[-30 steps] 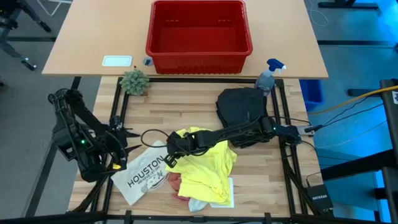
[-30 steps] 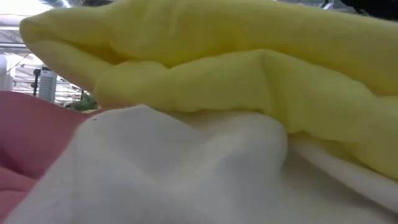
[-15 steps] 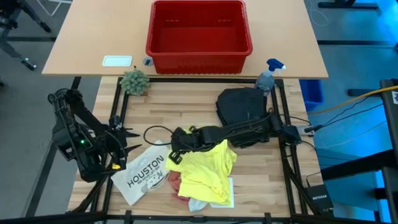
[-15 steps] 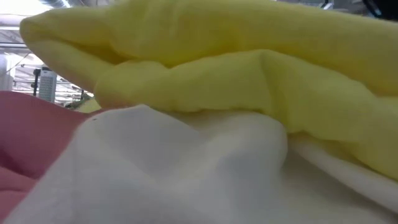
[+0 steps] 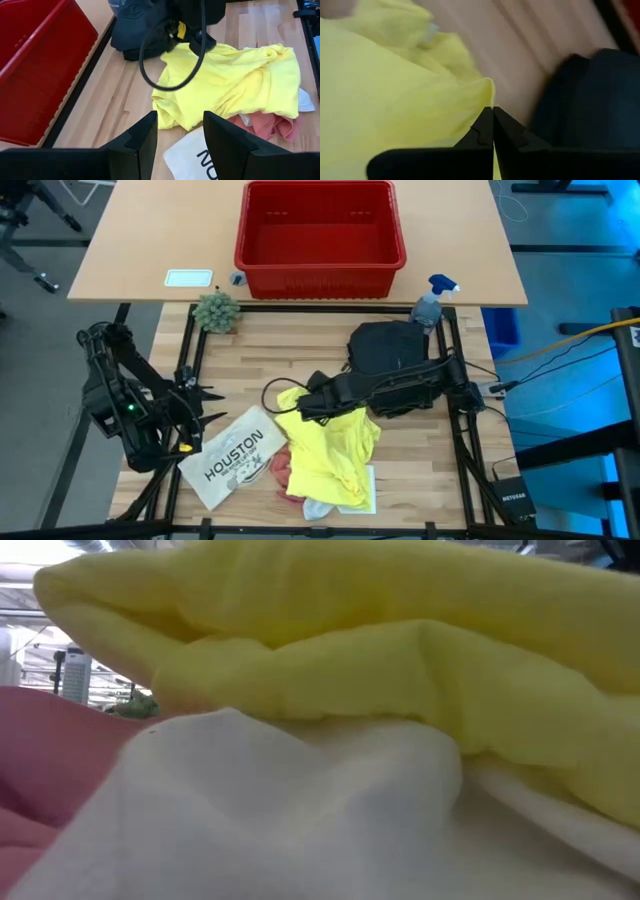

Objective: Fold laundry
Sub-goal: Fold the yellow shirt

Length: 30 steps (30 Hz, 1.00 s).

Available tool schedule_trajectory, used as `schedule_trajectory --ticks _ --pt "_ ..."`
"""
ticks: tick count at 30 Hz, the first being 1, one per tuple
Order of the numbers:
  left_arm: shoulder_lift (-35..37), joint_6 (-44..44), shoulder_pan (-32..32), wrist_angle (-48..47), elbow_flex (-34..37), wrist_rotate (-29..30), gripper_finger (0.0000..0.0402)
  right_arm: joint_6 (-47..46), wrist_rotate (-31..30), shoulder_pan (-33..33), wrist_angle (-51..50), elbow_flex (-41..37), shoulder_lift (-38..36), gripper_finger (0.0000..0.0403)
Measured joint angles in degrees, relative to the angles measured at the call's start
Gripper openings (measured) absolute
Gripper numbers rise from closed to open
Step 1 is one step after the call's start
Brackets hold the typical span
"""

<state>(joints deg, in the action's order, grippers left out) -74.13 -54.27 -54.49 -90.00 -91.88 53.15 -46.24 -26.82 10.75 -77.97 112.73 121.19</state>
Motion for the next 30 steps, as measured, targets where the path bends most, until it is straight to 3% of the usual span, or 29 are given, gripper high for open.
schedule_trajectory --ticks 7,15,20,23,25,30 --pt "0.3 0.0 0.0 0.0 0.0 0.0 0.0147 -7.7 -2.9 -0.8 -12.2 -1.2 -0.4 0.0000" --pt "2.5 -3.3 -0.4 0.0 3.1 -0.4 0.0147 -14.3 1.7 -0.1 -11.8 -13.6 -1.3 0.0000" --pt "3.2 -4.4 -1.5 0.1 4.1 -0.4 0.0147 -19.6 6.0 1.0 -5.8 -24.4 -6.1 0.0000" --pt "3.6 -4.9 -1.9 0.1 5.0 -0.4 0.0147 -21.3 6.4 2.4 3.5 -30.2 -10.5 0.0000" --pt "3.9 -5.2 -1.9 0.0 5.8 -0.4 0.0147 -22.7 5.7 3.1 8.6 -32.1 -13.3 0.0001" --pt "4.5 -6.6 -1.9 0.0 7.0 -0.4 0.0147 -29.9 0.1 3.7 9.8 -31.7 -18.3 0.0025"
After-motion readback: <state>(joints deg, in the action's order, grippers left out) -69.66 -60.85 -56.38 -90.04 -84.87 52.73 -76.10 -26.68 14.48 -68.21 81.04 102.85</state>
